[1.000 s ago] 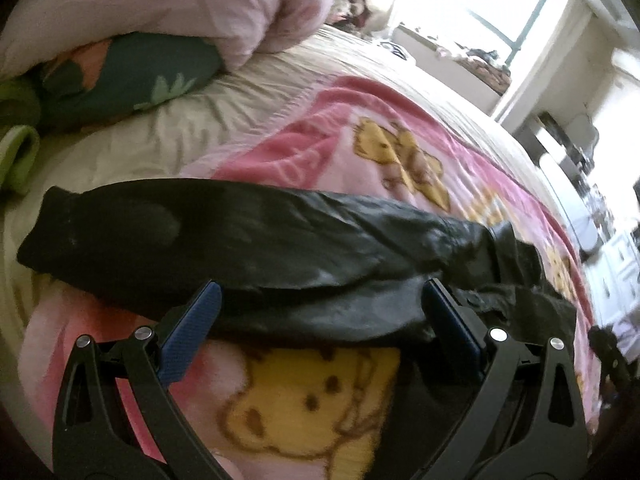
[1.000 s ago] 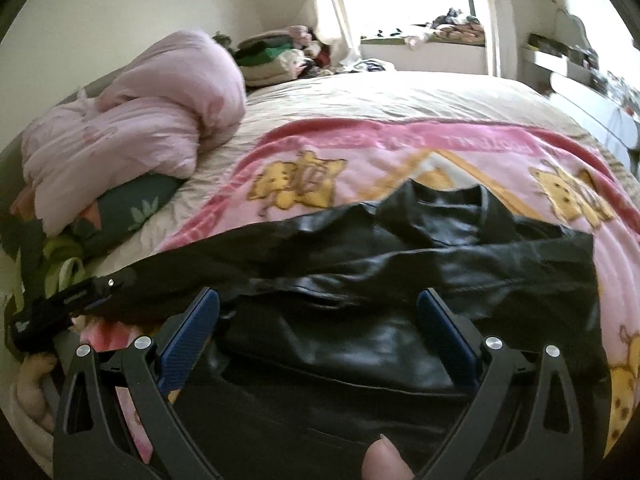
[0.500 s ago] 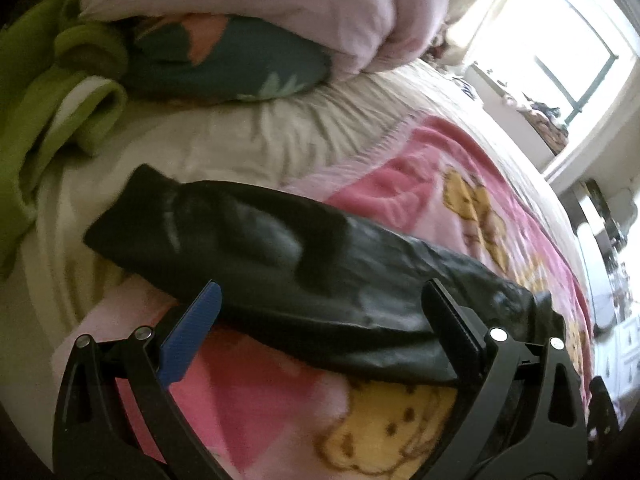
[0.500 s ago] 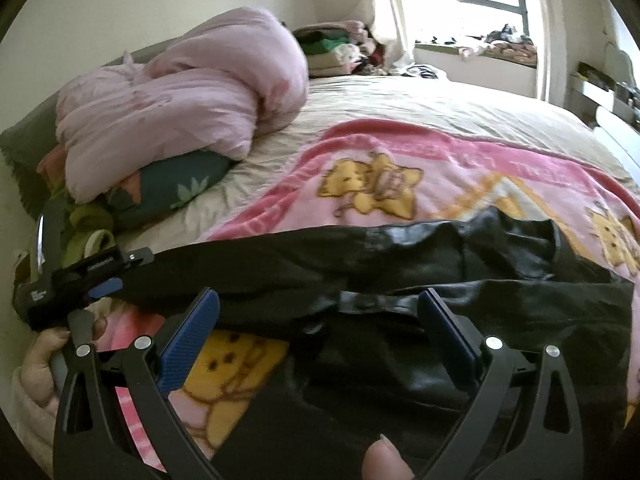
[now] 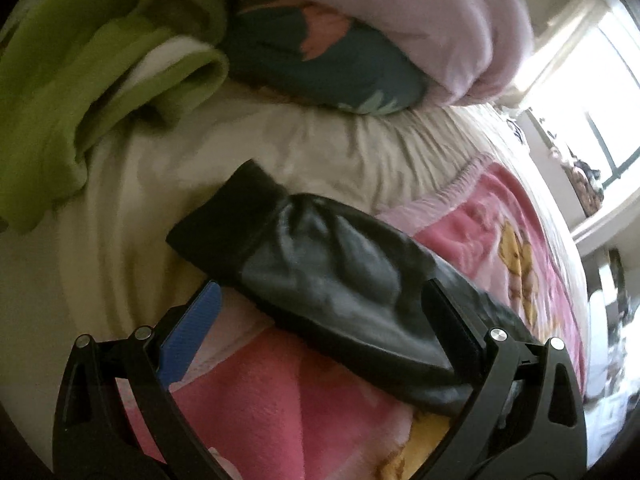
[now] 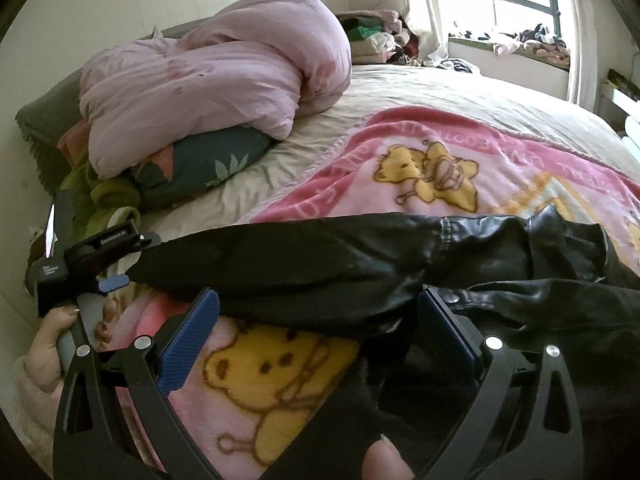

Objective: Fold large clothes
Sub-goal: 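Grasp the other jacket sleeve cuff with the left tool, then lift the held sleeve and fold it across the jacket back with the left tool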

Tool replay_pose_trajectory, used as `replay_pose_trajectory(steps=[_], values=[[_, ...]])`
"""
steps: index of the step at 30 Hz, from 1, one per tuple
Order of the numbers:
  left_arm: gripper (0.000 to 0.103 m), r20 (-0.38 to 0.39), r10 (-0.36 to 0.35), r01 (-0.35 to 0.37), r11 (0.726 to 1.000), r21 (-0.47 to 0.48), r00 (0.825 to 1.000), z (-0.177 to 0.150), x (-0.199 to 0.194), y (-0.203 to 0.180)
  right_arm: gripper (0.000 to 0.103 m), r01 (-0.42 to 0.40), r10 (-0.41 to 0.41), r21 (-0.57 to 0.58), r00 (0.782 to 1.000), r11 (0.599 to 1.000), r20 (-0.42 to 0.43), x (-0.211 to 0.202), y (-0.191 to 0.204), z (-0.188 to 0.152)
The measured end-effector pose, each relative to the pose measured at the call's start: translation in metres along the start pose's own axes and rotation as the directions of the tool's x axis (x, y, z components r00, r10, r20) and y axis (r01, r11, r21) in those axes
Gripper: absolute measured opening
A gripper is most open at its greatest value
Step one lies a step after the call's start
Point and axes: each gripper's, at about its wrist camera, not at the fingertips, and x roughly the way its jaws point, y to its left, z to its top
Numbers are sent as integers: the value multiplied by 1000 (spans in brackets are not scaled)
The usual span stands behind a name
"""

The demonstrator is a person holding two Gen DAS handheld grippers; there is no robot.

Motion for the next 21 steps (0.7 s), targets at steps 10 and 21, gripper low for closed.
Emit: replay_pose_trajectory(steps=[10,21], values=[[94,-95,-32,25,997,-77,995,-2,31,12,99,30,-27,95,999,995,-36,5,-34,-25],[26,-65,-33,33,999,-5,997,1,49,-11,99,33,-31,183,999,982,-14,-9,-65,-39]])
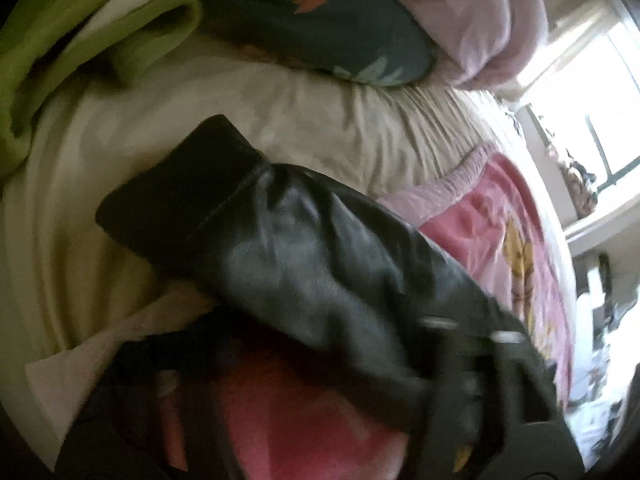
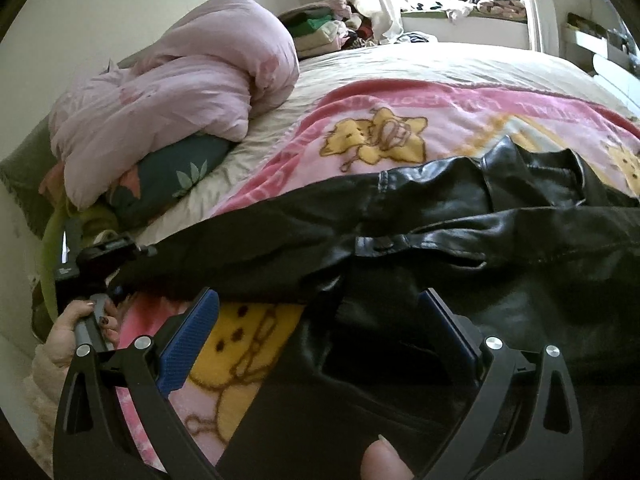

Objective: Fold large clothes
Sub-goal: 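Lift the held sleeve and fold it across the jacket back with the left tool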

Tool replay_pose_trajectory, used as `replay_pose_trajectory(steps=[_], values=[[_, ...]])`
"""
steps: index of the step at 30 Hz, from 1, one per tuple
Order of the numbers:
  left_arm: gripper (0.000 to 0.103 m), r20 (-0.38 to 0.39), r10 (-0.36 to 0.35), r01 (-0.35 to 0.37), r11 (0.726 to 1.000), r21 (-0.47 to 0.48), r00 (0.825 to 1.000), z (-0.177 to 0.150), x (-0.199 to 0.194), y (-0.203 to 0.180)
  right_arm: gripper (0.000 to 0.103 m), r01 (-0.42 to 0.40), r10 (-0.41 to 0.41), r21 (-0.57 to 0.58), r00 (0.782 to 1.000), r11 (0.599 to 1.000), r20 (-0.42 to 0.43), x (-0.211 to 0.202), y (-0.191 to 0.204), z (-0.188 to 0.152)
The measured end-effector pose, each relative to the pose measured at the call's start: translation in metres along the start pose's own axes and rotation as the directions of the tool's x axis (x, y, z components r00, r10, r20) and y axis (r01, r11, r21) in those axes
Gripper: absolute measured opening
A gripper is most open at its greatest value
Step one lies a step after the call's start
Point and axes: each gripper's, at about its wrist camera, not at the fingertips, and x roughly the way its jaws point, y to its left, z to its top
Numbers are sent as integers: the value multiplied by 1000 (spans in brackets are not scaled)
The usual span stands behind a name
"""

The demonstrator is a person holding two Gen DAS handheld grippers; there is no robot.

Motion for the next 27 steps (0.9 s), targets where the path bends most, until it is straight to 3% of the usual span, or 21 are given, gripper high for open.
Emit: replay_pose_trajectory(steps=[3,6,10,12,19,27], values=[[10,54,-27,24,999,46,998,2,-12,-6,99,22,-22,-1,1000,1000,0,-2,-6,-5],[3,108,-105,93,990,107,989,2,-31,-15,99,22,-22,23,1000,999,2,-6,-17,-9],[1,180,-208,177,968,177,961,-2,-62,-31,99,36,-36,47,999,998,8,-15,-28,-13],[1,207,-278,238,951,198,938,-3,-79,-38,99,43,-44,56,999,997,15,-21,-33,-15],[0,268,-404,316,894,317,875,-11,-123,-85,99,72,-76,110,996,991,37,-47,-56,-21],[0,242,-490,365,832,418,838,-24,-147,-134,99,102,-113,169,992,980,60,-73,-83,-24]])
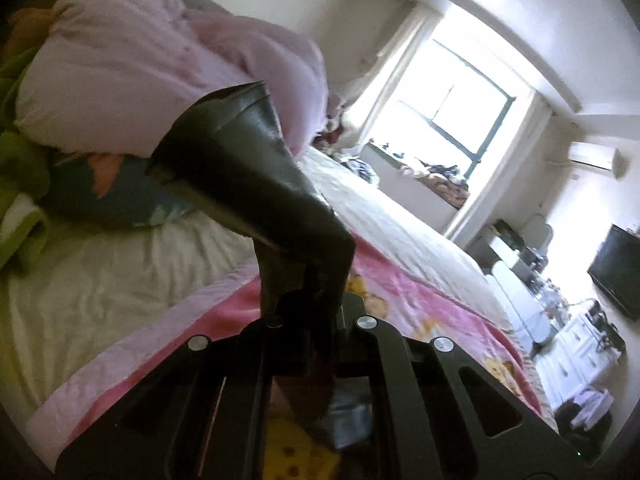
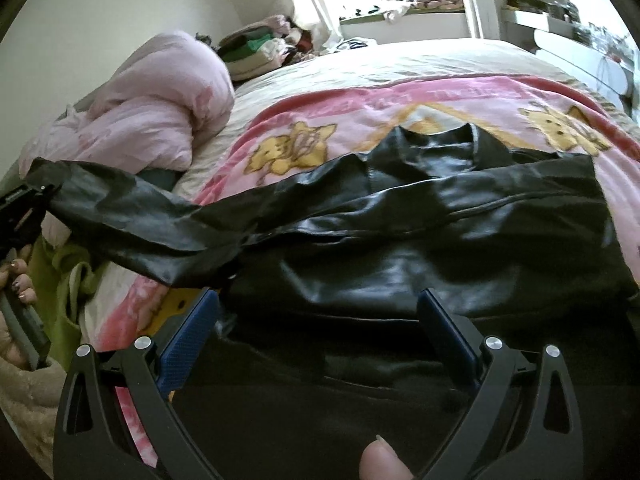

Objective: Fold large clothes
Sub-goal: 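Lift the held sleeve and fold it across the jacket back with the left tool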

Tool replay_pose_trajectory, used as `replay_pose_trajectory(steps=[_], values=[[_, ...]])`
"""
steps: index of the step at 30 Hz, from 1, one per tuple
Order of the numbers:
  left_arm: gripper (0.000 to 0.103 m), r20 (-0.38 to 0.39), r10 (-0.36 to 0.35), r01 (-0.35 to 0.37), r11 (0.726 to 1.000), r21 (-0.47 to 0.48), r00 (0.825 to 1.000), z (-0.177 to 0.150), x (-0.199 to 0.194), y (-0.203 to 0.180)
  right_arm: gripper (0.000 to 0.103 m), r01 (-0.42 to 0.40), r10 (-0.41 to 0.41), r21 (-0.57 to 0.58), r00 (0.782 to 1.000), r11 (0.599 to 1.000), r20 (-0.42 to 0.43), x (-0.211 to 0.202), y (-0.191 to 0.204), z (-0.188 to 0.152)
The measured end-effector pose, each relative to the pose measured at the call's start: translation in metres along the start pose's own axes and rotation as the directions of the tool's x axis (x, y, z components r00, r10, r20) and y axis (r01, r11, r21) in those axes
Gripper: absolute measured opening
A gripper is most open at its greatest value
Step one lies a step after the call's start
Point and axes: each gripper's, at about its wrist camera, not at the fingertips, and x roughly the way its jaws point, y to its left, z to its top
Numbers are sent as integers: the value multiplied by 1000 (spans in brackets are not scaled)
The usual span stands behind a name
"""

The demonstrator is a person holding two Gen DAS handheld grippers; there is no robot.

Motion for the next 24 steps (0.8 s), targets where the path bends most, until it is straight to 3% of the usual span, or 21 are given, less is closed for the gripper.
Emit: replay_pose_trajectory(steps=[5,11,18,24], values=[[0,10,-79,78,994,74,997,2,-8,-47,99,4,-5,44,1000,999,22,-12,-17,4],[0,-31,-221,223,958,180,975,-7,-12,-115,99,9,-16,113,998,994,66,-34,-45,4],[0,-161,-359,390,887,246,919,-48,5,-179,99,24,-53,234,992,972,116,-61,-91,-5],[0,-301,-374,463,826,323,877,-101,34,-210,99,90,-137,310,982,946,131,-81,-126,-19]])
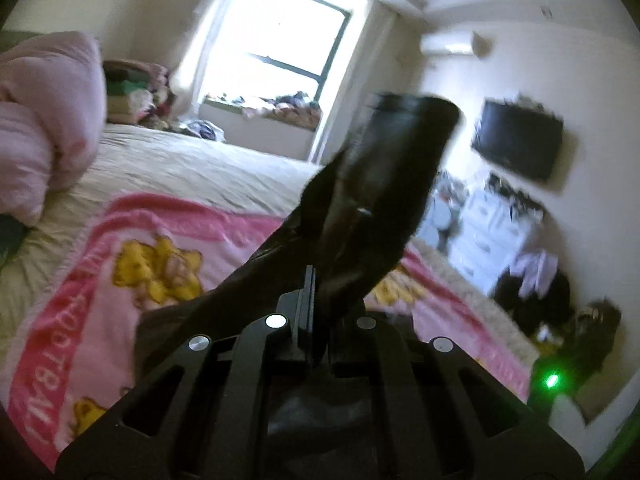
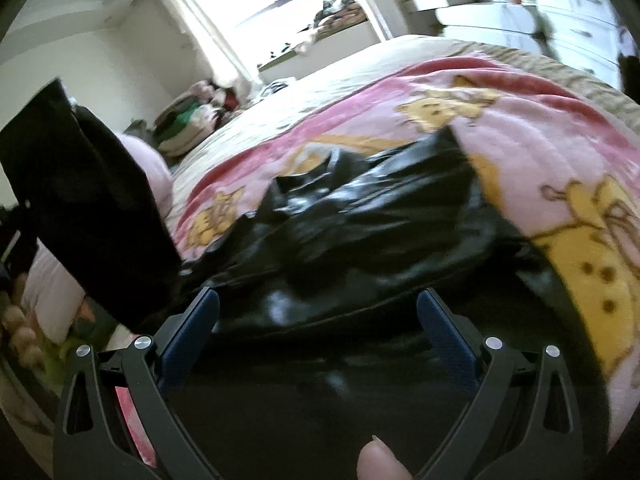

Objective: Fold large clothes
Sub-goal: 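Lift the held sleeve and fold it across the jacket back with the left tool, then open the left tool to release the sleeve while the right tool grasps the jacket edge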

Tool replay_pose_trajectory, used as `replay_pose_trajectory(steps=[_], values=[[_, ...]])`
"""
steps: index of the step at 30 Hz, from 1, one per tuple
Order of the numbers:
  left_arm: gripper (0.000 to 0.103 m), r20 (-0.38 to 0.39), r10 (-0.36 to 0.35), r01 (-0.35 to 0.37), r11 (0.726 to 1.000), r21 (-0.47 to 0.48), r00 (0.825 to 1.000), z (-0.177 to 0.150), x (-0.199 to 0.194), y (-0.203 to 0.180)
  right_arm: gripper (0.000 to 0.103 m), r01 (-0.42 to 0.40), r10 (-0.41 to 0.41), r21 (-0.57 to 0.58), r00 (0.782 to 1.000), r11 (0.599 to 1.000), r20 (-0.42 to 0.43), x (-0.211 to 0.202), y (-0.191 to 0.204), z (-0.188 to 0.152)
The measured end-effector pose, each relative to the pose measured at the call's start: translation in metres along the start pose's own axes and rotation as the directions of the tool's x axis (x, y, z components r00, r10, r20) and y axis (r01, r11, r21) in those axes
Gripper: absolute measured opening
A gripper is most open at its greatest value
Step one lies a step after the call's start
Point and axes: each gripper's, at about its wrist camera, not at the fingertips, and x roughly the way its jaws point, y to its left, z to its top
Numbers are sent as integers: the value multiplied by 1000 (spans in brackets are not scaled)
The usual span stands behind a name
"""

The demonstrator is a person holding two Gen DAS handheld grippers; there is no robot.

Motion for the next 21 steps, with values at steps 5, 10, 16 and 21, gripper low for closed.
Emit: replay_pose_trajectory(steps=[5,10,16,21], values=[[0,-129,-53,52,999,-9,990,-33,35,-2,99,59,-60,47,998,997,8,-9,-29,-2],[0,-230,-57,67,997,36,972,-69,62,-12,99,92,-93,61,995,994,19,-16,-46,-2],[3,-340,-23,69,990,124,940,-112,84,-31,99,79,-80,100,997,992,8,-15,-56,0],[7,-428,32,61,977,202,903,-149,102,-32,99,16,-13,135,1000,991,-28,-6,-56,2]])
